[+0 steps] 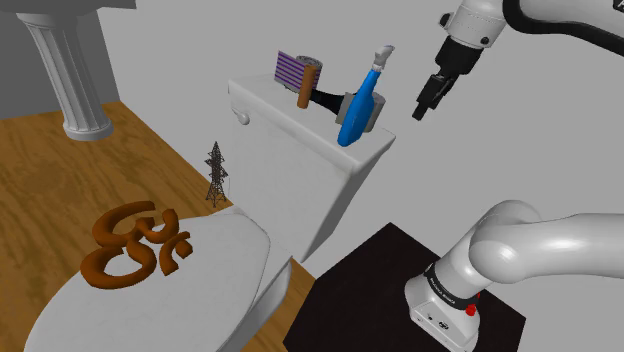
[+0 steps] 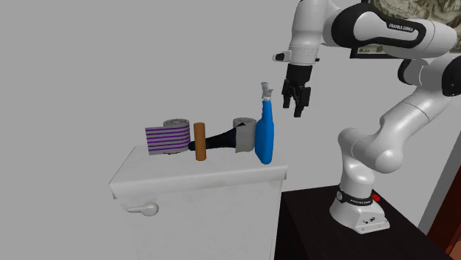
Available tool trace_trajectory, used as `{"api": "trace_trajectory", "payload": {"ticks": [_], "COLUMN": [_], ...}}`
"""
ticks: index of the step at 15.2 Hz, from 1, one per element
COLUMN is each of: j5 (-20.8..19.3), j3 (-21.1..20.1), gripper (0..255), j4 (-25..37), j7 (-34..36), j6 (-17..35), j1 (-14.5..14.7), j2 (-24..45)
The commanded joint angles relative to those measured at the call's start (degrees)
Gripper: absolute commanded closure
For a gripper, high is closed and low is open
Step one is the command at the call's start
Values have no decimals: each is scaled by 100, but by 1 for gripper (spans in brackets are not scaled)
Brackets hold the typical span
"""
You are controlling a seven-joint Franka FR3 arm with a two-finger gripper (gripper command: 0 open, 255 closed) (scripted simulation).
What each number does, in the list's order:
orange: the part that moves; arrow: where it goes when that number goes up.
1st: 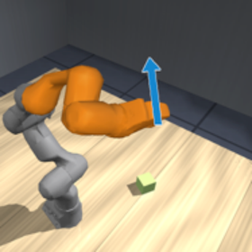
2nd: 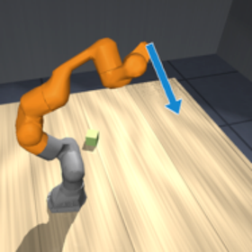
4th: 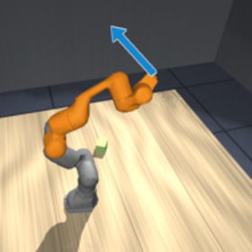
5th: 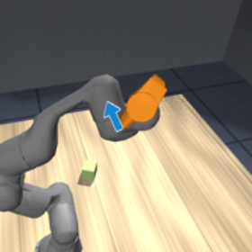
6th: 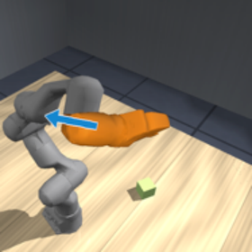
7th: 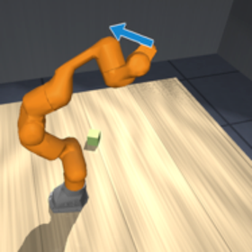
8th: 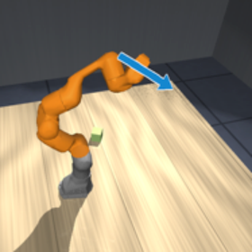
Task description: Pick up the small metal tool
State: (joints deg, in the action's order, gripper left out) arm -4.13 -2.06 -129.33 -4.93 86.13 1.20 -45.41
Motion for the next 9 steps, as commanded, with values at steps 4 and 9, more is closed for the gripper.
{"api": "trace_trajectory", "payload": {"ticks": [4, 9], "j5": [37, 67], "j3": [-57, -143], "gripper": [0, 0], "j4": [409, 1244], "j7": [119, 308], "j6": [225, 452], "j1": [-27, -68], "j2": [732, 1956]}}
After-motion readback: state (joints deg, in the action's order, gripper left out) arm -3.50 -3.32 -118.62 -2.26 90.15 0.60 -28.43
